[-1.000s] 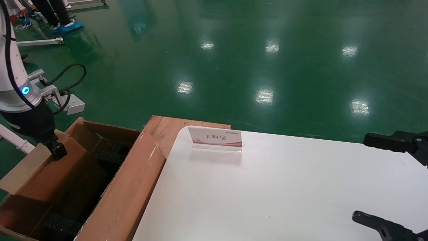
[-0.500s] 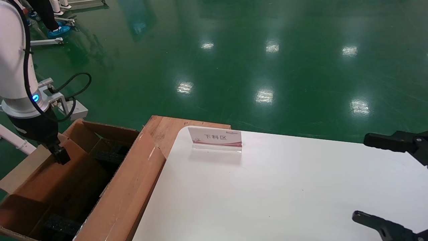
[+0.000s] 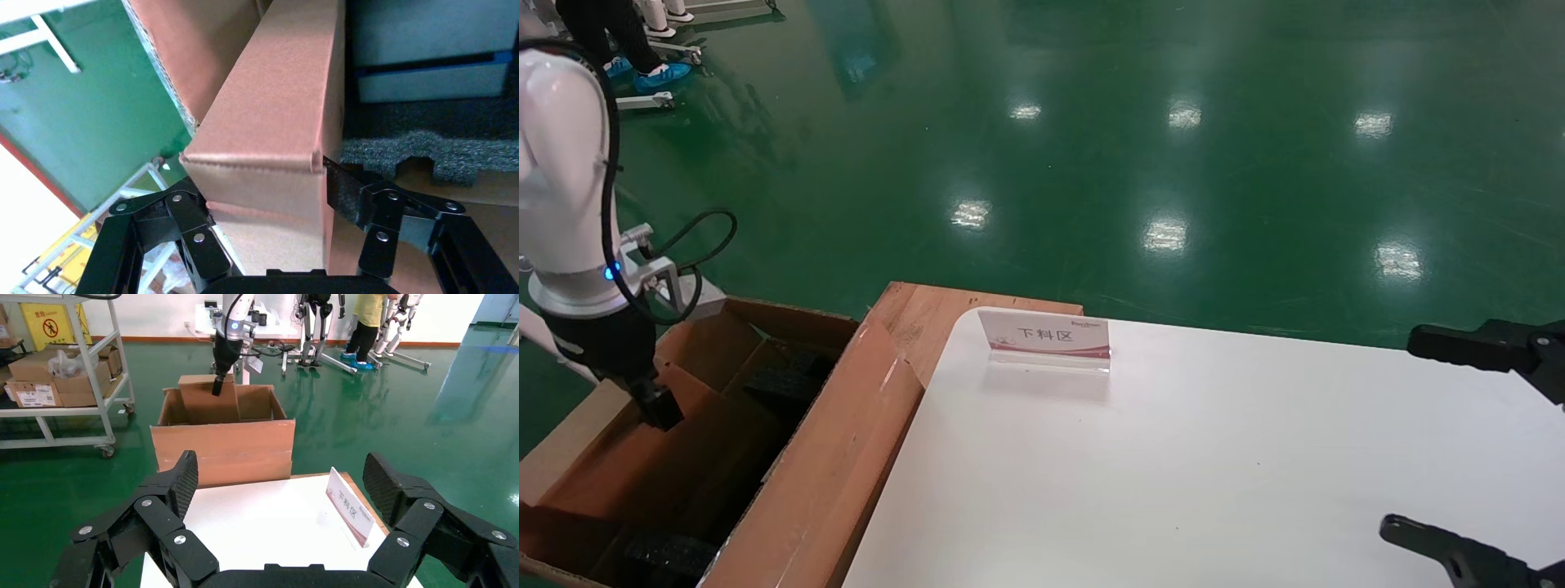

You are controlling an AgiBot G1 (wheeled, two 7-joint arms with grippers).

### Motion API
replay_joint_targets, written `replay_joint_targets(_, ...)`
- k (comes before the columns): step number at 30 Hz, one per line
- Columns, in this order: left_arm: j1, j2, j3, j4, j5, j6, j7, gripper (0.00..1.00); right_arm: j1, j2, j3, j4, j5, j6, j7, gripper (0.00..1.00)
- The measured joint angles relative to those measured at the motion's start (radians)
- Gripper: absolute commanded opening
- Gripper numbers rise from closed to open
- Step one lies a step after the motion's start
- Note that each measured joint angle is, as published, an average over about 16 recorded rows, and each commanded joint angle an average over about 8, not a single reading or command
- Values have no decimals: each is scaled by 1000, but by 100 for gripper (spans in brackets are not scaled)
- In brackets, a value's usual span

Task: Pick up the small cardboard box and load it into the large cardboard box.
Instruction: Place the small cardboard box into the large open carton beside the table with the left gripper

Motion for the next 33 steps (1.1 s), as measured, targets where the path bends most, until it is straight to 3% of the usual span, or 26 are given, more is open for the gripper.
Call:
replay_joint_targets(4, 33, 9, -1, 41, -6, 1, 13, 0, 0, 0, 0, 0, 0, 0, 0, 100)
replay_joint_targets(6, 48, 14, -2, 59, -8, 2, 19, 8, 0, 0, 0, 0, 0, 0, 0, 100)
replay_joint_targets(12, 78, 26, -4, 98, -14, 5, 33, 82, 0, 0, 0, 0, 1, 0, 0, 100)
replay_joint_targets(14, 83, 28, -4, 104, -15, 6, 37, 99, 0, 0, 0, 0, 1, 0, 0, 100)
replay_joint_targets(33, 81, 26, -4, 100, -15, 9, 36, 100, 0, 0, -1, 0, 1, 0, 0, 100)
